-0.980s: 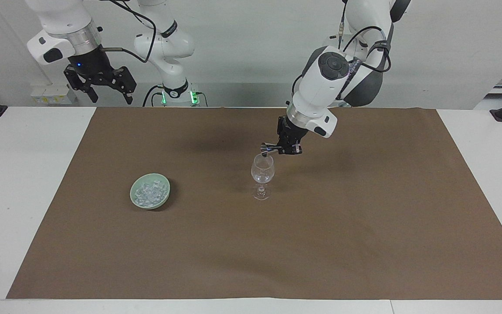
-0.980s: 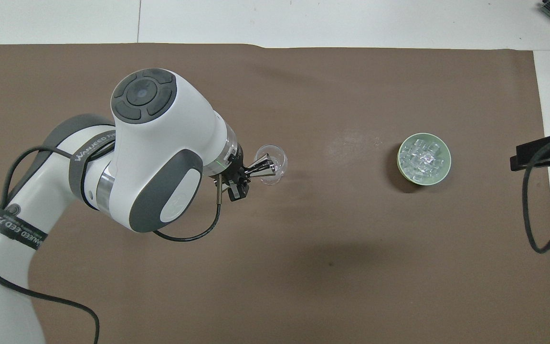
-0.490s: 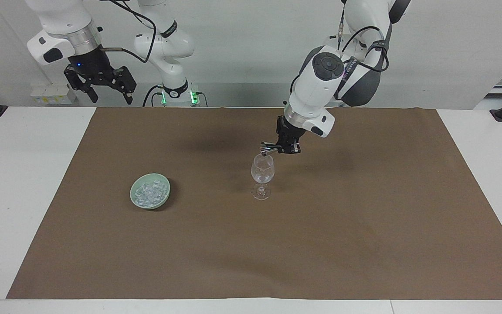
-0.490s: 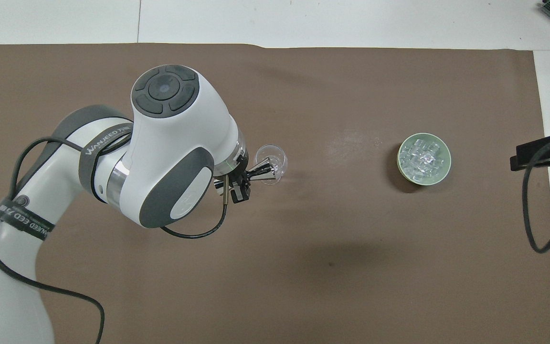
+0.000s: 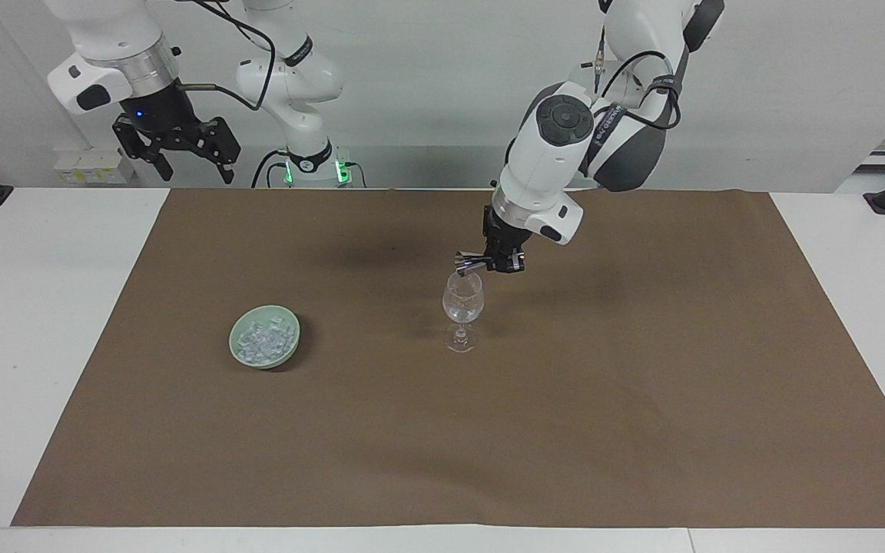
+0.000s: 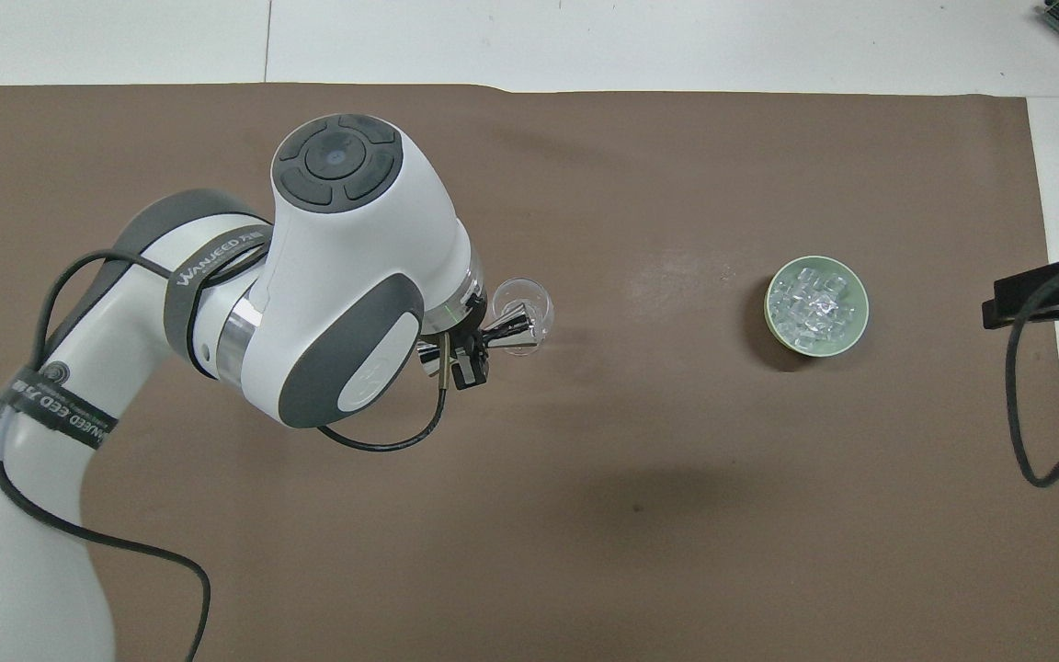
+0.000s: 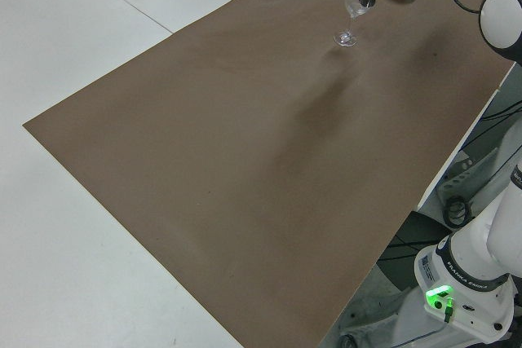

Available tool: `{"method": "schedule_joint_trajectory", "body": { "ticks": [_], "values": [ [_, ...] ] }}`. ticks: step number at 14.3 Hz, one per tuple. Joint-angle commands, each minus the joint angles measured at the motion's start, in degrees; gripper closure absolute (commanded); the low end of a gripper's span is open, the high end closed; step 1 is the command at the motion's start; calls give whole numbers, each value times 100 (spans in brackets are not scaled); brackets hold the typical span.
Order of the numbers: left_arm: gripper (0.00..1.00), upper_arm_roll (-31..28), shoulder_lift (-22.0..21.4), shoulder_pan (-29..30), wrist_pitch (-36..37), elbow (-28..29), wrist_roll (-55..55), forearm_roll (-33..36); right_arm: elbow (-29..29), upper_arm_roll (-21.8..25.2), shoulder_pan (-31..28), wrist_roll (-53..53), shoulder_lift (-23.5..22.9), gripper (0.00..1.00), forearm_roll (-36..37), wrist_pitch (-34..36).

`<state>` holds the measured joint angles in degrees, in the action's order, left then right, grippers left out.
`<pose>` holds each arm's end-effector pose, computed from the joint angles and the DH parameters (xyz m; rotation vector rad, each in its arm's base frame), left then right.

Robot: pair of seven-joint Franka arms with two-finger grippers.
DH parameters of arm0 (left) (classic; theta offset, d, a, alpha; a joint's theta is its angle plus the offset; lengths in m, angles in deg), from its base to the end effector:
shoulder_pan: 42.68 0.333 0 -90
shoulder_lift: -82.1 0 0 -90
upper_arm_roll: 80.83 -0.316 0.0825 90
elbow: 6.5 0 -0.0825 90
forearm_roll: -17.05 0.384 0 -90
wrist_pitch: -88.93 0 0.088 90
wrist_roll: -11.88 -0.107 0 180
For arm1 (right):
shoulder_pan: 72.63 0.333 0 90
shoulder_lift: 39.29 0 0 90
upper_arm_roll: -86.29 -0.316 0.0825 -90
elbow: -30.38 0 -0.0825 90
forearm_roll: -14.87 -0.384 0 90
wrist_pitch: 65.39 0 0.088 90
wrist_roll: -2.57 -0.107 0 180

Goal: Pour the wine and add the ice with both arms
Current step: 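Hold the metal cup tilted, pouring into the wine glass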

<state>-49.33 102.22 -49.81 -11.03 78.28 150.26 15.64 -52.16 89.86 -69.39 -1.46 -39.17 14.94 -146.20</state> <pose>0.5352 -0.3692 0.4975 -1.9603 -2.3953 0.3203 0.5366 -0.0033 0.6722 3.1370 -0.1197 -0.0440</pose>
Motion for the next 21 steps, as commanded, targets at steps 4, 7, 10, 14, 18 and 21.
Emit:
{"method": "schedule_joint_trajectory", "body": {
  "ticks": [4,7,10,14,18,21],
  "values": [
    [100,-13,133,-104,381,-348,145,132,80,-5,-78,78,-30,0,-184,57],
    [100,-4,133,-121,547,-436,163,141,80,-5,-78,78,-30,0,-184,57],
    [100,118,141,-148,644,-471,311,360,80,-5,-78,78,-30,0,-184,57],
    [100,242,238,-165,697,-533,471,589,80,-5,-78,78,-30,0,-184,57],
    [100,294,247,-200,767,-550,549,755,80,-5,-87,78,-30,0,-184,57],
    [100,339,256,-200,802,-577,559,791,80,-5,-78,78,-30,0,-184,57]
  ]
}}
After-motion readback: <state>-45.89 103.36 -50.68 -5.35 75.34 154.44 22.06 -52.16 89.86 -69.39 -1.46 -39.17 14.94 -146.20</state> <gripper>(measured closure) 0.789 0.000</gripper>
